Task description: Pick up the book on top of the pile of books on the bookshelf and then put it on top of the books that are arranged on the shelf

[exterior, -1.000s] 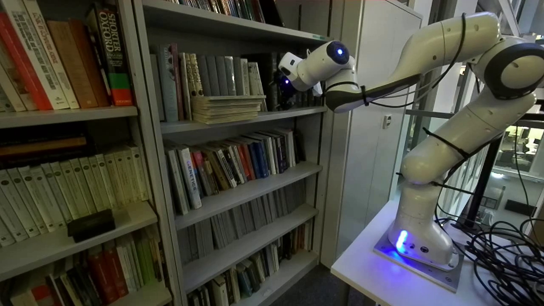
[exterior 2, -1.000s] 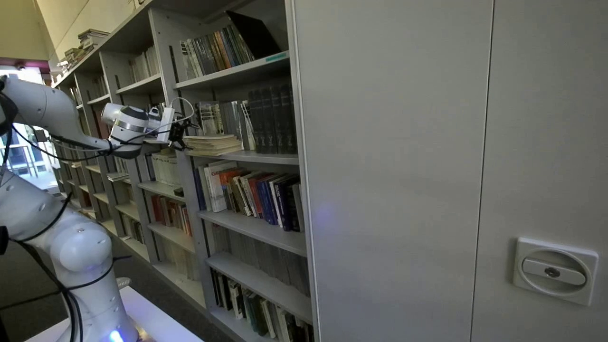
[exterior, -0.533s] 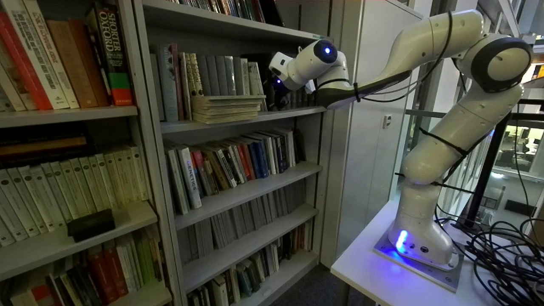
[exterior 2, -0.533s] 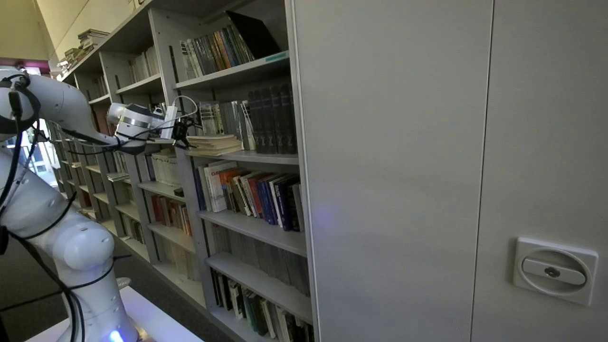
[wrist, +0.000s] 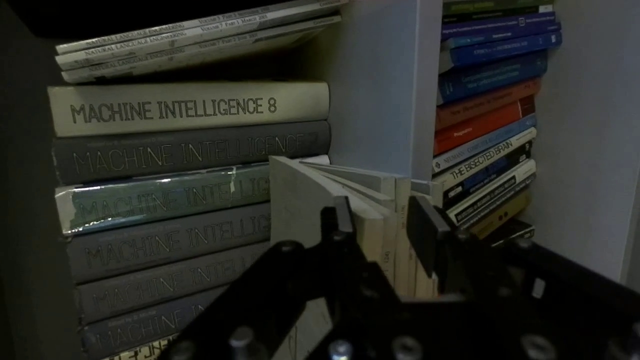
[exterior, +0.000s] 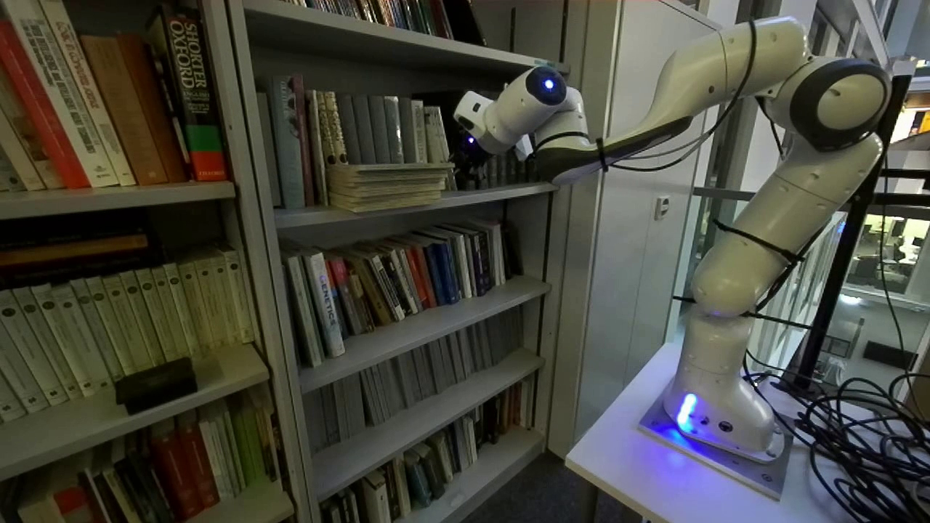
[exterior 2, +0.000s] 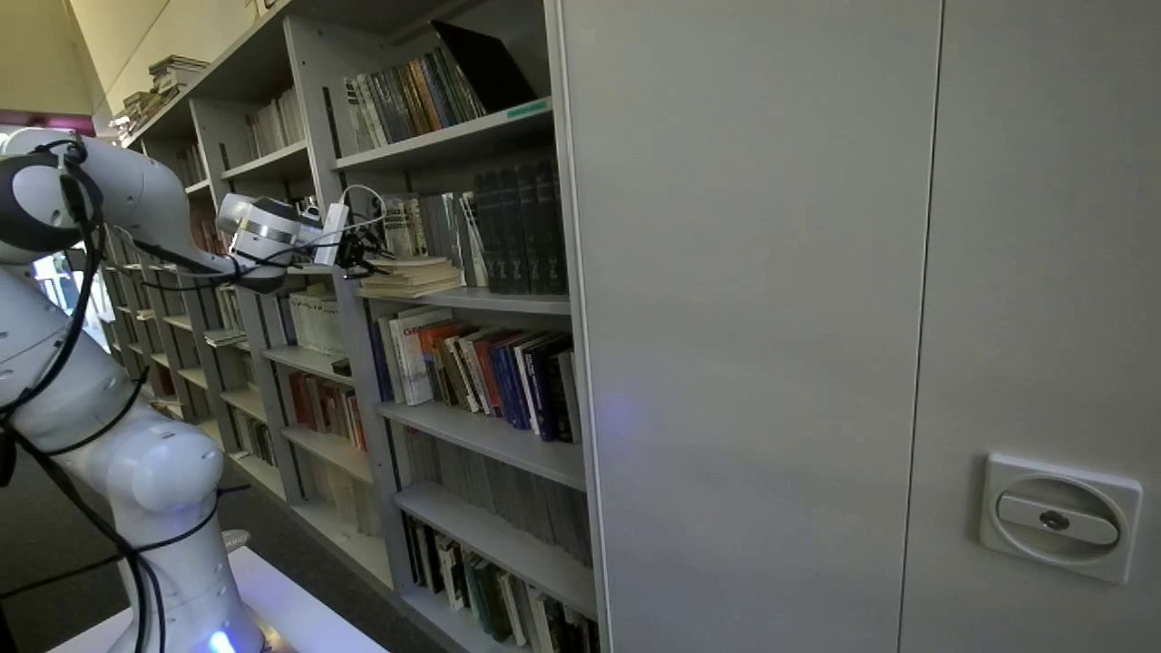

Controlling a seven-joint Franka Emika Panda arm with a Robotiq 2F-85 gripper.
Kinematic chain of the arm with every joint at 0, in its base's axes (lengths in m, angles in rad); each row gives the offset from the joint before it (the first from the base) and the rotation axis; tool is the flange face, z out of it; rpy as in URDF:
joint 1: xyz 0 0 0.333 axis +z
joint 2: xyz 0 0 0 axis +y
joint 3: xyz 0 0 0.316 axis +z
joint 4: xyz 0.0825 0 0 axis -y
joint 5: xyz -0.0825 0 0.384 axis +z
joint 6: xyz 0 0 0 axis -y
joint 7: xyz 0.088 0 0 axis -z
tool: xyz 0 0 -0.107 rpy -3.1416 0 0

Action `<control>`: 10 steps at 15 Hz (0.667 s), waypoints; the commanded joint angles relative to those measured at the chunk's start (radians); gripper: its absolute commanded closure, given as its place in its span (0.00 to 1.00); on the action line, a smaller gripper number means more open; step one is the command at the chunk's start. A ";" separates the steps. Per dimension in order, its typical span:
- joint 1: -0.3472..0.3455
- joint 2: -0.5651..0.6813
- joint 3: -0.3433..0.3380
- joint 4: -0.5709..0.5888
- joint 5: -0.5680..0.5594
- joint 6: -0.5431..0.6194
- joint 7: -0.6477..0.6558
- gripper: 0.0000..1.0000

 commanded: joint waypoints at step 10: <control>0.069 0.007 -0.065 0.032 0.005 -0.034 0.008 0.97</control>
